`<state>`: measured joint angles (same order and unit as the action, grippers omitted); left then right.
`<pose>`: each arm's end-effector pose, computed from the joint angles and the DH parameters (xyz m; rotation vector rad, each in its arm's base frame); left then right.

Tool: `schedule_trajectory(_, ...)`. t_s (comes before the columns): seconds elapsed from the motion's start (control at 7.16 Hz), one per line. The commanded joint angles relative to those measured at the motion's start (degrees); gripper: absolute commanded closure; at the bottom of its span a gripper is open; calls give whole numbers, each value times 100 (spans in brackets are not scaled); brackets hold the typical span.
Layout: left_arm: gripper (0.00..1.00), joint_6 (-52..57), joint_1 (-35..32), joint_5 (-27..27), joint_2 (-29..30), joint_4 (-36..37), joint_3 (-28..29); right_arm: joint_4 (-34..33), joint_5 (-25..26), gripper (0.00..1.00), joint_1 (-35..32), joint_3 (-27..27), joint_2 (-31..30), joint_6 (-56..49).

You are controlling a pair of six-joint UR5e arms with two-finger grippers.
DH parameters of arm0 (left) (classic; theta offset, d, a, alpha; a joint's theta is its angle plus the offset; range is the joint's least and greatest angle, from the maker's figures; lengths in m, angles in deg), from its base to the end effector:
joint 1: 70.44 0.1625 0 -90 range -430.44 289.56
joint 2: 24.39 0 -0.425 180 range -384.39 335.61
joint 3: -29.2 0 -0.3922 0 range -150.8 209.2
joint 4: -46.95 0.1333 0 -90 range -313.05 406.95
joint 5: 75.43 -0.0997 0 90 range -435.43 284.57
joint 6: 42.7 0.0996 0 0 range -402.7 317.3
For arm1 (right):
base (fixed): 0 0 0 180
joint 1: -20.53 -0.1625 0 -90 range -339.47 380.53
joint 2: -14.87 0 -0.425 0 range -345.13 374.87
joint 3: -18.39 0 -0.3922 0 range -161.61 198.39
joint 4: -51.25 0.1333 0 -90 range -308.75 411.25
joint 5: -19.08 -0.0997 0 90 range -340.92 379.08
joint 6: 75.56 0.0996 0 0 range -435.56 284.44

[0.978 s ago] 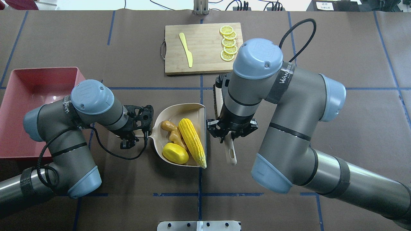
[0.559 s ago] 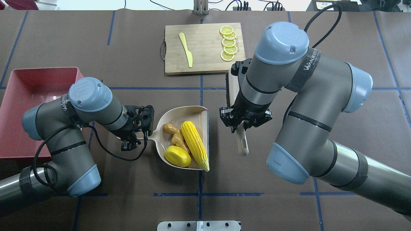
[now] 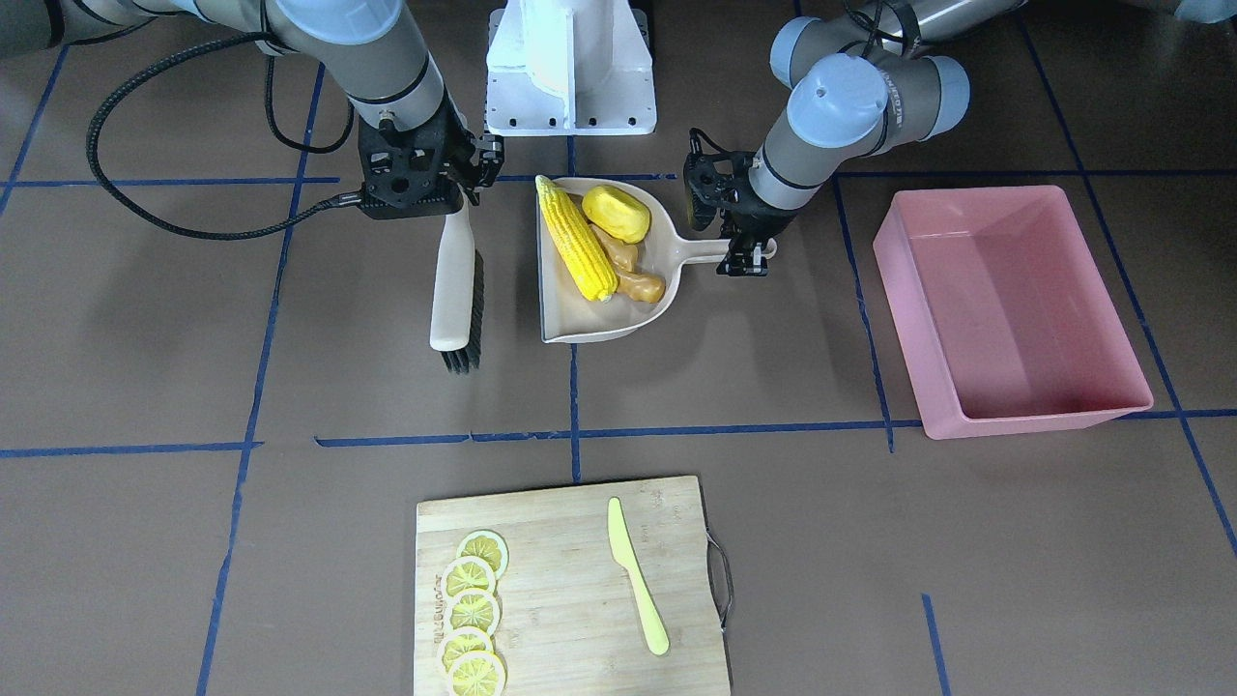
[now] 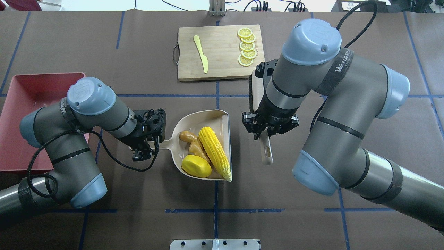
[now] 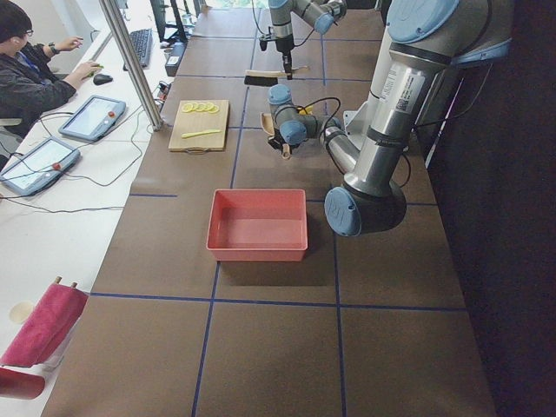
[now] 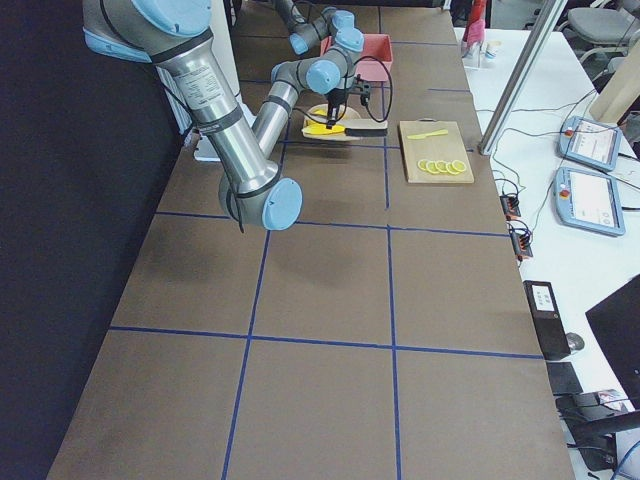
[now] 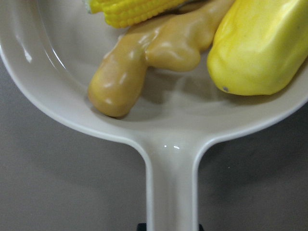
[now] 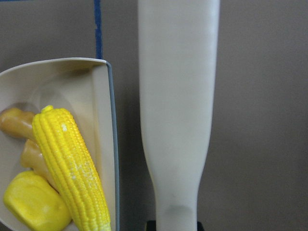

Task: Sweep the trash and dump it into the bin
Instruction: 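Lift the brush away from the dustpan with the right gripper, then lift the dustpan over the pink bin with left gripper while right withdraws brush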

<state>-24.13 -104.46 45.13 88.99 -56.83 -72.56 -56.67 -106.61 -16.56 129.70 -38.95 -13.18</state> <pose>0.4673 -0.4151 0.3081 0.6895 0.8128 1.4152 -0.4253 -0.4158 0.1737 -0.1472 -0.8822 -0.0609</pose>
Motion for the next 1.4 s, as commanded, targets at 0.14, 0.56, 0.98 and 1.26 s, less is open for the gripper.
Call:
schedule_trajectory(0.14,100,-126,-236,11,-17,129,-229,-44,9,100,-26,22,-23,2)
schedule_trajectory(0.56,100,-56,-255,-41,-349,1716,-1597,-44,9,100,-53,31,-41,2)
schedule_trajectory(0.98,100,155,-263,-235,-1105,1958,-2487,-44,9,100,-62,22,-49,2)
schedule_trajectory(1.26,100,243,-385,-235,-1483,1958,-2900,-123,18,100,-79,31,-49,2)
